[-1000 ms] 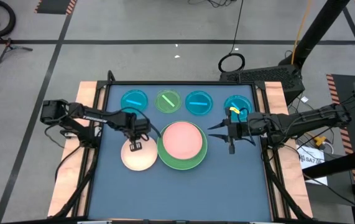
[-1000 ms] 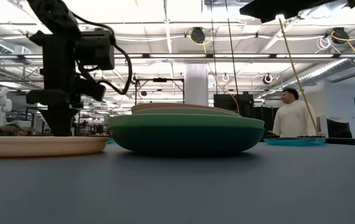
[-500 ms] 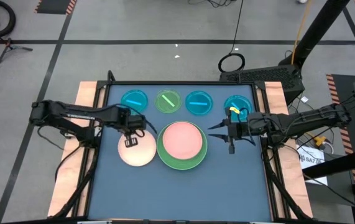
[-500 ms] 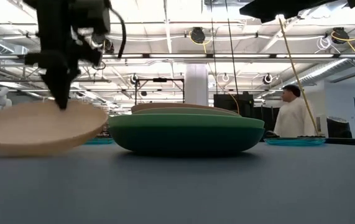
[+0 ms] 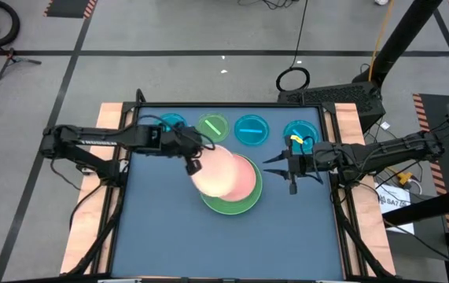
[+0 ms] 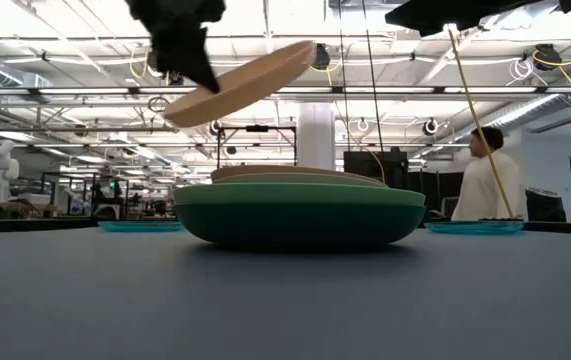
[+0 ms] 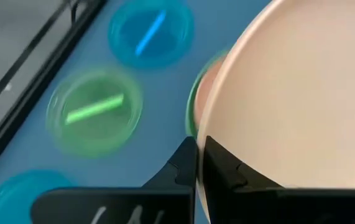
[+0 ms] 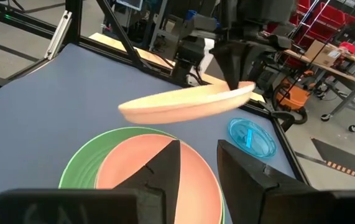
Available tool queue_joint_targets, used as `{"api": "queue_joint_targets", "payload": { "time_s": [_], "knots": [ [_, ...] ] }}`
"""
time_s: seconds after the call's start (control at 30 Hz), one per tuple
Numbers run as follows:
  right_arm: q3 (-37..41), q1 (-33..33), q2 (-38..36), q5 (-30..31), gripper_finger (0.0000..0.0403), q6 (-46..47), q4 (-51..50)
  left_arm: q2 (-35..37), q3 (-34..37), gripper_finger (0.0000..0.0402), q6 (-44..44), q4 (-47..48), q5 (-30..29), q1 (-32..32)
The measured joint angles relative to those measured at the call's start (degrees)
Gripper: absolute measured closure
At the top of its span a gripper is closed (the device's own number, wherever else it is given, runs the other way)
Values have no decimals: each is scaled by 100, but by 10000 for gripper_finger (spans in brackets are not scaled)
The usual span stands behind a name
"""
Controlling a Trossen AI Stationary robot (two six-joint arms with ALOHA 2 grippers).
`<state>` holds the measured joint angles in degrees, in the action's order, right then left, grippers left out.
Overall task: Stack plastic plates
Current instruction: Stack the light orange plate on the orange plate
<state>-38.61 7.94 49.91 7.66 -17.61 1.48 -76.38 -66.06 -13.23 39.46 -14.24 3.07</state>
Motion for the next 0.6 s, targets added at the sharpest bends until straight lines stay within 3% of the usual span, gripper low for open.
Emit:
{"api": "queue_joint_targets", "payload": {
  "time_s": [0.37, 0.6],
  "knots": [
    [0, -2, 0, 0, 305, 28, -7, -1070, -2, 390, -384, -834, 2, -32],
    [0, -2, 0, 2, 305, 35, -48, -1323, 0, 350, -535, -951, 4, -55]
  ]
}}
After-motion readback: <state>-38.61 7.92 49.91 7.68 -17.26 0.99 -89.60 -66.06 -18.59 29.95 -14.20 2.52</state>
